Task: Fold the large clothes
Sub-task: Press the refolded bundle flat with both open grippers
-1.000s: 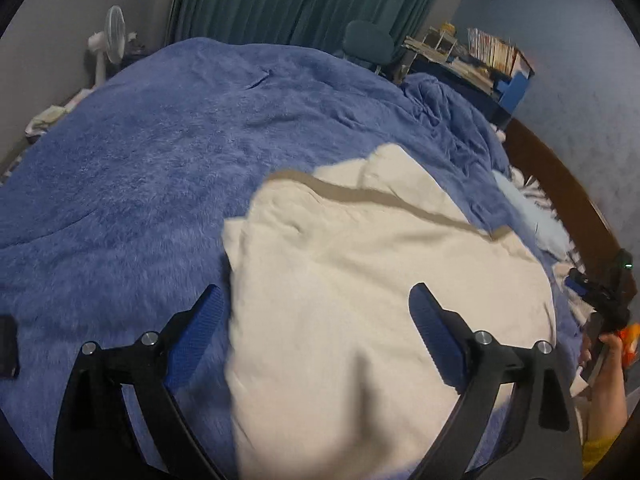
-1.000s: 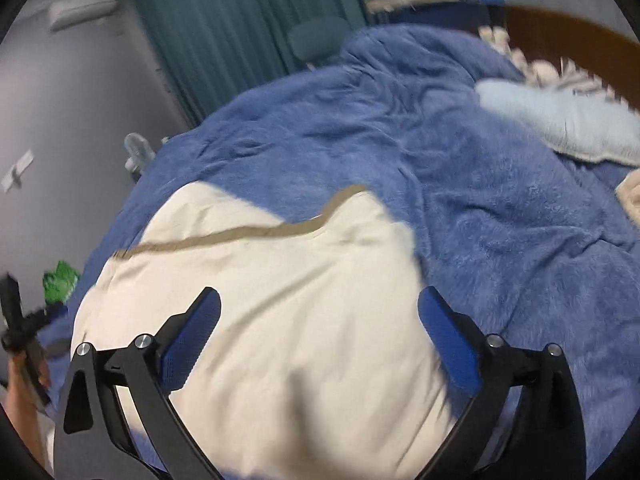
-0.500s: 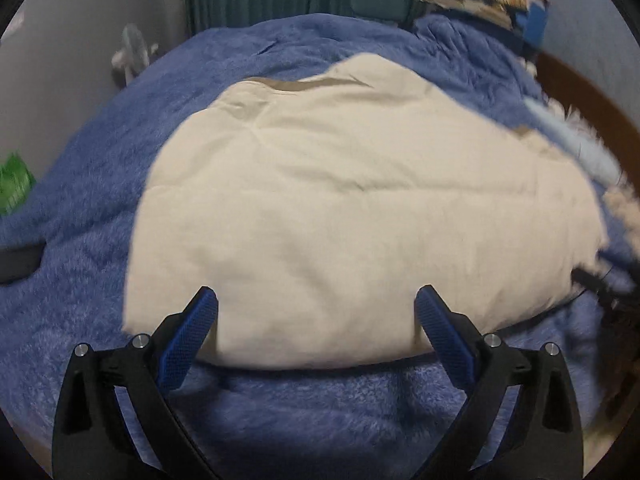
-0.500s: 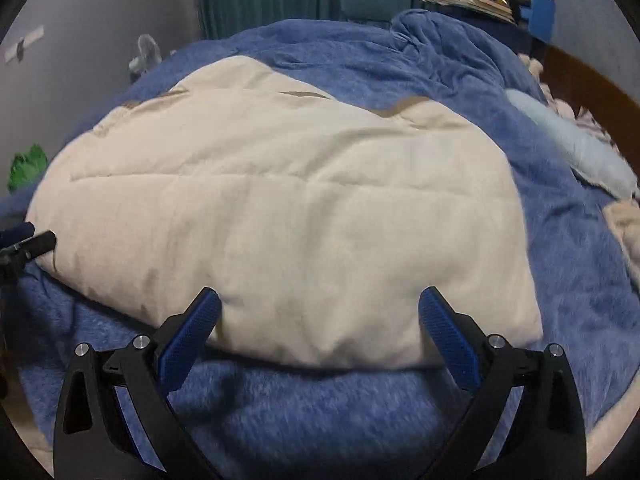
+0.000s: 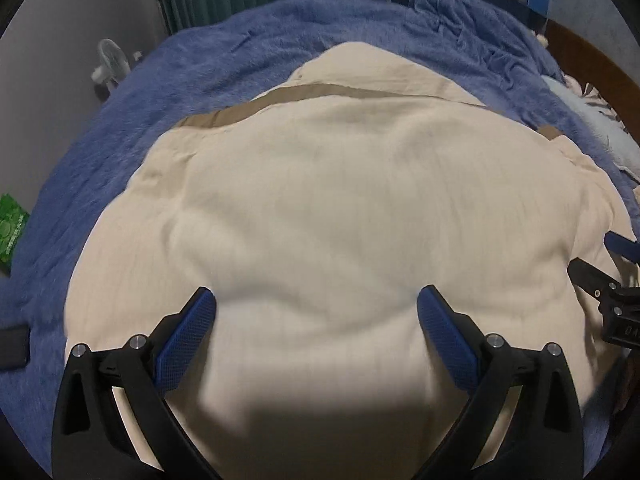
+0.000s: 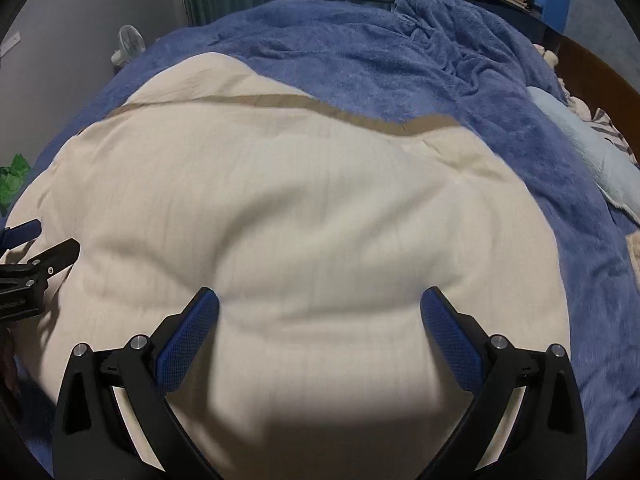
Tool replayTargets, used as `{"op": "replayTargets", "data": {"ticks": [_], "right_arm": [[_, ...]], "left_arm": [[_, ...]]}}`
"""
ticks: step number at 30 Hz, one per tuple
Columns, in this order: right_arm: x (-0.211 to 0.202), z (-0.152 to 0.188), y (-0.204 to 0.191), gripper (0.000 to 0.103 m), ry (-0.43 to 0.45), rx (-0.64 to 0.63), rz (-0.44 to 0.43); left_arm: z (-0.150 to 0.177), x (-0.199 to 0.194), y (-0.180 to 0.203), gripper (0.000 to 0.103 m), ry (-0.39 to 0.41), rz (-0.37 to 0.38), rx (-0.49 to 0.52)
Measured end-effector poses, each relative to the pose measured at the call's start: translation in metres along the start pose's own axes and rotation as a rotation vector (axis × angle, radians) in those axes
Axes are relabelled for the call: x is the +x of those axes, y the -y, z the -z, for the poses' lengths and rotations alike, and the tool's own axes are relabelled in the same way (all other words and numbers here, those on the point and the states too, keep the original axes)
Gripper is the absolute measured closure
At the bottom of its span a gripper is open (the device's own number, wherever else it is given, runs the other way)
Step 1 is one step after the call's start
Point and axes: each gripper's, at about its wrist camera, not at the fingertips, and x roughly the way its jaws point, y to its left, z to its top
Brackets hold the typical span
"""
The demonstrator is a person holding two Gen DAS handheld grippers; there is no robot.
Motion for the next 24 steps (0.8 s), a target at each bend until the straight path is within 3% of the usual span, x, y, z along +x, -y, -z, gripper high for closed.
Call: {"op": "replayTargets", "data": {"ticks": [6,12,19,24], "right_arm": [[0.033,-0.044,0.002,0.005,-0.056,-0.006,-0.006],[0.066,-0.077,0.004,0.005,-0.068,-0.006,-0.021],[0.090,-0.089,0.008,0.005,-0.080,0.031,-0.058],[0.055,-0.081,0.012,0.007,-0.020,0.013,-0.031]], "left_arm": [[-0.051,0.039,-0.005,0.006,-0.071,0.039,-0.008],[-0.078,0.066,-0.017,0.006,-0.042,0.061,-0.026],[-0.084,0.081,-0.018,0.006,-0.015,0.041,-0.027],[-0.077,0.051,-0.027,0.007,0.007,0.039,-0.051]]}}
